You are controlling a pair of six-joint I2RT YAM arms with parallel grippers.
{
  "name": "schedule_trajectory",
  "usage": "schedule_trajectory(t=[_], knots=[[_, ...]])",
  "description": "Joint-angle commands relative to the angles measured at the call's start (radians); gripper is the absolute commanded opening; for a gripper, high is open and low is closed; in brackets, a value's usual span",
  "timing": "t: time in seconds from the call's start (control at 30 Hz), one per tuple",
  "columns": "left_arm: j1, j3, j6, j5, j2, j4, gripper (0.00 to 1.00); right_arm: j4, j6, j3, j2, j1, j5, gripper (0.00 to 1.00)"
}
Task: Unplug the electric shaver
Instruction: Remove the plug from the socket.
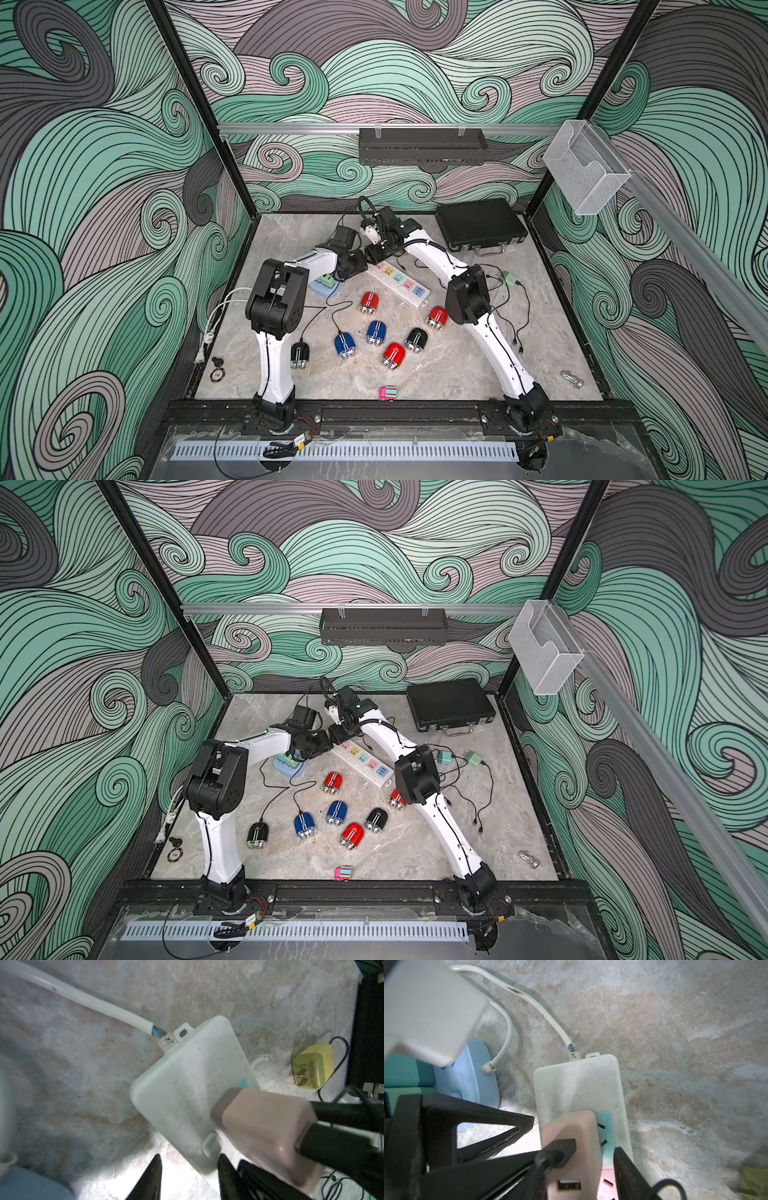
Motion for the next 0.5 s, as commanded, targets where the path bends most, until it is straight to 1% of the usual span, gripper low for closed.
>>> schedule_trajectory(t=[0.0, 0.3, 0.47], knots=[[0.005, -0.022, -0.005, 0.013, 0.039, -0.038, 0.43, 0.021, -0.051, 0.023, 0.027, 0.007, -0.039, 0.48], [0.006, -0.039, -0.010, 0.020, 0.037, -0.033, 0.43, 0.057, -0.079, 0.024, 0.036, 0.009, -0.045, 0.47], [0.006, -0.043, -0.014, 0.020, 0.035, -0.032, 0.43, 0.062, -0.095, 0.027, 0.033, 0.012, -0.035, 0.41]])
